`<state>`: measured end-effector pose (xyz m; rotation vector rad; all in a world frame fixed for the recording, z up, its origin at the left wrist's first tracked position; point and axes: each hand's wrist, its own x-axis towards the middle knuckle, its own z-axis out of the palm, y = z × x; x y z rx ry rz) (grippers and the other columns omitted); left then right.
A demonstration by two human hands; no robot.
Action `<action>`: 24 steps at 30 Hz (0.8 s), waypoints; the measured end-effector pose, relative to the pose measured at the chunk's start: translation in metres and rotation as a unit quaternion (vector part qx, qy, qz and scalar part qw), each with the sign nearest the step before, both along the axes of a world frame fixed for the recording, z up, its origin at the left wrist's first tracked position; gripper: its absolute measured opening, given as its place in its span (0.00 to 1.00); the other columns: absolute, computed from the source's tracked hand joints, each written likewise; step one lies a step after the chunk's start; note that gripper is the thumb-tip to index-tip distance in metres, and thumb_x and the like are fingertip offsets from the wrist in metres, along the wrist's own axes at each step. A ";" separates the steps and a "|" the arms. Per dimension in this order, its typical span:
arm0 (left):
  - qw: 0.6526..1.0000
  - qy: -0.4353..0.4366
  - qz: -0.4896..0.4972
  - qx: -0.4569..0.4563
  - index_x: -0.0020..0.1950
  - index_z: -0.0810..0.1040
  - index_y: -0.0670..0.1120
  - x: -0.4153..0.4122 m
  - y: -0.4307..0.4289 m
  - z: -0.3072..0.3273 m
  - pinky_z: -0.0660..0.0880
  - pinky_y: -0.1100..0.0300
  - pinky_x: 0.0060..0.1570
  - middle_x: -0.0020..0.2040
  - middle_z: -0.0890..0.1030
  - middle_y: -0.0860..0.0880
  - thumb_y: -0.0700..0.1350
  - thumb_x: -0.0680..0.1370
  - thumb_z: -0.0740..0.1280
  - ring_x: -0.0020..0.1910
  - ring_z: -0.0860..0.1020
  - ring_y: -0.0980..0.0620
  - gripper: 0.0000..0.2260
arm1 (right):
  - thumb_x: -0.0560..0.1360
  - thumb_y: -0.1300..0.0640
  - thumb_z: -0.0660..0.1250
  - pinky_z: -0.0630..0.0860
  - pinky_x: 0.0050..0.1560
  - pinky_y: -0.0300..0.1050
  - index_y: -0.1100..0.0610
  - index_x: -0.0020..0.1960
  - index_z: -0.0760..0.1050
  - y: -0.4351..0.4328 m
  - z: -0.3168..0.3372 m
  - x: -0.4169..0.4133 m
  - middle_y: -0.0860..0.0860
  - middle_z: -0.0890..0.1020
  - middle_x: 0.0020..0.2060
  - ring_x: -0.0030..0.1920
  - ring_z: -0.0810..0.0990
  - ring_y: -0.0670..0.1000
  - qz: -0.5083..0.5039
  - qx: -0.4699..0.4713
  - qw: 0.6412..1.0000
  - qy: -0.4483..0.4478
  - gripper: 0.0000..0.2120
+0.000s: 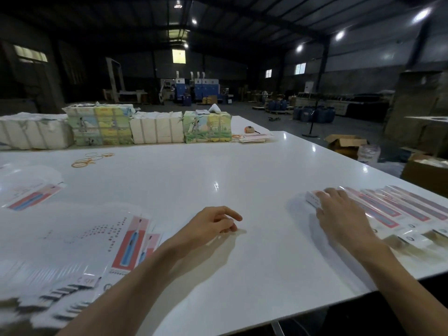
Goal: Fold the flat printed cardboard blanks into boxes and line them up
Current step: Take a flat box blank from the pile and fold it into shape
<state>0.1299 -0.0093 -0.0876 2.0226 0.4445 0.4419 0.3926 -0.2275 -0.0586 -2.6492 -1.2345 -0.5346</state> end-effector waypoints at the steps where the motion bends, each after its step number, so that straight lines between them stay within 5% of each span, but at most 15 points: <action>1: 1.000 0.002 0.003 0.002 0.56 0.86 0.58 0.000 -0.001 0.001 0.76 0.60 0.53 0.49 0.87 0.53 0.46 0.83 0.65 0.47 0.82 0.58 0.11 | 0.83 0.54 0.67 0.76 0.67 0.51 0.53 0.74 0.71 0.011 0.007 -0.009 0.51 0.74 0.72 0.69 0.74 0.53 0.029 0.012 1.000 0.003 0.20; 4: 1.000 0.002 0.015 0.006 0.56 0.86 0.56 -0.002 -0.004 0.004 0.77 0.62 0.50 0.48 0.87 0.52 0.44 0.83 0.65 0.47 0.83 0.58 0.11 | 0.85 0.51 0.64 0.78 0.62 0.52 0.52 0.73 0.74 0.059 0.026 -0.045 0.50 0.77 0.69 0.67 0.76 0.53 0.129 0.042 0.991 0.020 0.17; 8: 0.999 -0.015 0.037 0.009 0.55 0.87 0.51 -0.005 -0.006 0.005 0.78 0.63 0.50 0.45 0.87 0.51 0.40 0.82 0.63 0.44 0.83 0.56 0.13 | 0.84 0.54 0.62 0.79 0.48 0.48 0.53 0.60 0.80 0.123 0.031 -0.096 0.48 0.84 0.52 0.50 0.81 0.51 0.225 0.089 0.967 0.080 0.10; 14: 0.993 0.010 0.094 0.070 0.48 0.86 0.51 -0.007 -0.017 0.009 0.82 0.47 0.53 0.42 0.87 0.51 0.40 0.79 0.62 0.43 0.84 0.49 0.13 | 0.82 0.54 0.60 0.77 0.44 0.49 0.50 0.52 0.80 0.158 -0.013 -0.112 0.45 0.82 0.35 0.39 0.81 0.49 0.214 0.177 0.935 0.221 0.09; 16: 0.981 0.035 0.135 0.136 0.51 0.85 0.53 -0.006 -0.023 0.016 0.82 0.50 0.51 0.43 0.86 0.53 0.41 0.80 0.61 0.42 0.84 0.52 0.13 | 0.81 0.56 0.61 0.79 0.44 0.49 0.49 0.50 0.81 0.161 -0.019 -0.102 0.43 0.82 0.35 0.39 0.81 0.46 0.205 0.210 0.920 0.258 0.10; 20: 0.876 0.197 0.251 0.363 0.63 0.77 0.49 -0.023 -0.017 0.048 0.78 0.53 0.57 0.59 0.81 0.48 0.47 0.84 0.62 0.56 0.80 0.47 0.09 | 0.81 0.59 0.62 0.84 0.48 0.58 0.51 0.49 0.83 0.164 -0.023 -0.088 0.44 0.84 0.38 0.40 0.84 0.50 0.204 0.256 0.887 0.325 0.11; 24: 0.761 0.444 0.332 0.337 0.68 0.76 0.46 -0.063 -0.002 0.079 0.75 0.55 0.60 0.66 0.76 0.45 0.60 0.78 0.74 0.65 0.76 0.44 0.26 | 0.81 0.60 0.62 0.83 0.46 0.57 0.50 0.48 0.82 0.168 -0.024 -0.086 0.46 0.83 0.33 0.32 0.84 0.50 0.220 0.260 0.875 0.343 0.12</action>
